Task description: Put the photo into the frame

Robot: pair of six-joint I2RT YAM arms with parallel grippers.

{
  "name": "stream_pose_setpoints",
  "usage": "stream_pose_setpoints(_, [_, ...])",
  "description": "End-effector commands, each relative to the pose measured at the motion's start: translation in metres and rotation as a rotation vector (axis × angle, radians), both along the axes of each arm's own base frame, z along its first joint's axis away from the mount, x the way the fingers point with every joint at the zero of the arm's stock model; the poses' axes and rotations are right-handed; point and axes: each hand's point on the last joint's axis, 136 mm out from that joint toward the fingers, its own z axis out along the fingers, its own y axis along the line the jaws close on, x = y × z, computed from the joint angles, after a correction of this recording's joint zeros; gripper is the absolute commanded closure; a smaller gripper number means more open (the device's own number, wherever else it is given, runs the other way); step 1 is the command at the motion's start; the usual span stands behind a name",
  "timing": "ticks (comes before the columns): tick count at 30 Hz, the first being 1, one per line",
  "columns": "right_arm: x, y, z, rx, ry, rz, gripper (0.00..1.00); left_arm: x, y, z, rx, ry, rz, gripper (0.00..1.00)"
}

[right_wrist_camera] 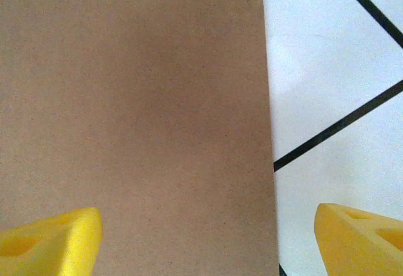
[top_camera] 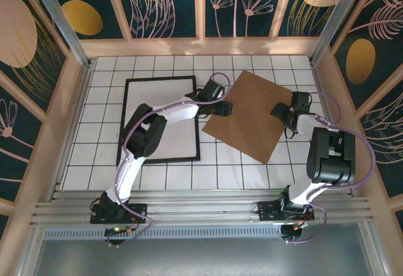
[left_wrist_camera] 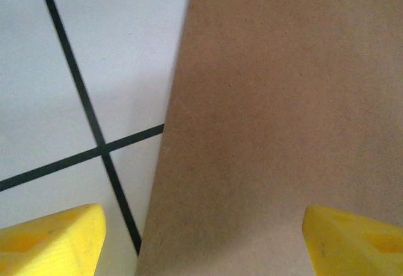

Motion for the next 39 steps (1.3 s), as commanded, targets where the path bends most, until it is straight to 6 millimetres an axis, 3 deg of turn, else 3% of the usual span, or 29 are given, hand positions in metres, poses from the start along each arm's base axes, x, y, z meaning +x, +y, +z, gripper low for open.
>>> stream_pose_setpoints(1, [-0.008, 0.0, -0.013, 0.034, 0.04, -0.015, 0.13, -0.001, -0.004, -0.009, 0.02, 0.025, -0.037, 0.18])
stream_pose_setpoints(10, [-0.01, 0.001, -0.03, 0.09, 0.072, -0.014, 0.18, -0.009, -0.009, -0.028, 0.025, 0.066, -0.063, 0.19])
stream_pose_setpoints(18, [-0.004, 0.017, -0.036, 0.192, 0.047, 0.035, 0.22, -0.014, -0.003, -0.04, 0.034, 0.089, -0.045, 0.19])
stream_pose_setpoints(27, [0.01, 0.034, -0.011, 0.311, -0.079, 0.109, 0.25, -0.025, -0.001, -0.044, 0.01, 0.117, -0.049, 0.19])
stream_pose_setpoints(39, [0.009, 0.038, 0.02, 0.402, -0.222, 0.164, 0.29, -0.031, -0.009, -0.027, -0.06, 0.127, -0.064, 0.2])
